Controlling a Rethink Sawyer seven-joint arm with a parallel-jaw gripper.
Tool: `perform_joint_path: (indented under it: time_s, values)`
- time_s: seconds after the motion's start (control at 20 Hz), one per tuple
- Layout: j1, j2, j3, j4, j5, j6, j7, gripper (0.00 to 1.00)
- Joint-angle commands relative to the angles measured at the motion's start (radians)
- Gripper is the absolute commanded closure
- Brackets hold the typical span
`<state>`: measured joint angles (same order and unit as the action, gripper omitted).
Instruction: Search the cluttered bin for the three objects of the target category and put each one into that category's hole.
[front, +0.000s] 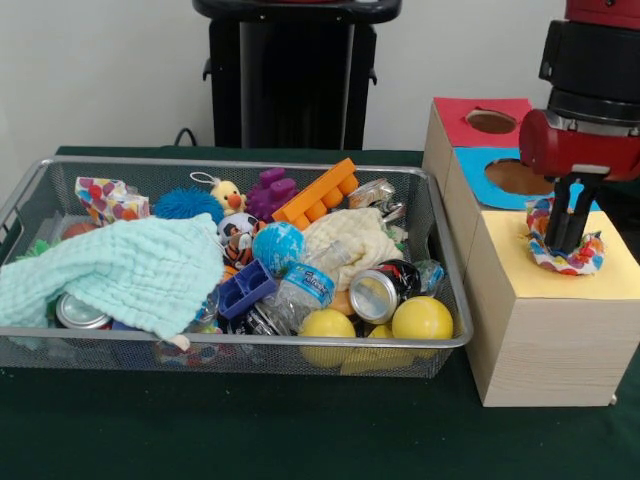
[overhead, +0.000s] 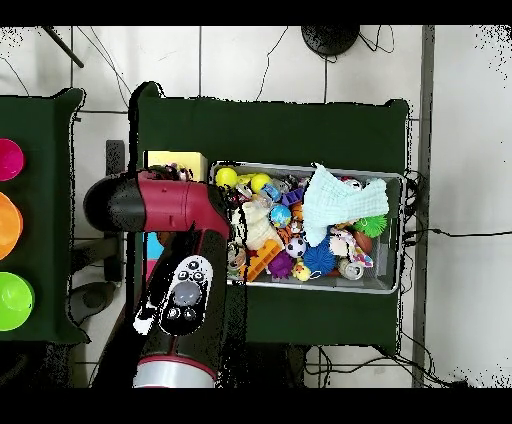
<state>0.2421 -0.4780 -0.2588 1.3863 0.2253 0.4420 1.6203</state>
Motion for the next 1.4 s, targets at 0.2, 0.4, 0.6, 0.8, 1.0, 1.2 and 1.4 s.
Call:
perform_joint_path:
  time_s: [0.2,0.4,0.6,0.8,1.0,1.2,1.4]
  values:
    - [-0.019,0.135,0.129,0.159,0.001,-0.165,0.227,1.00]
    - [-0.018,0.149,0.130,0.167,0.004,-0.193,0.225,1.00]
    - [-0.019,0.165,0.132,0.163,0.007,-0.217,0.219,1.00]
    - [-0.037,0.198,0.155,0.157,0.005,-0.275,0.211,1.00]
    - [-0.016,0.171,0.128,0.160,0.016,-0.233,0.213,1.00]
    - [0.054,0.031,0.023,0.155,0.033,0.000,0.229,1.00]
    - [0.080,-0.067,-0.036,0.088,0.028,0.249,0.232,1.00]
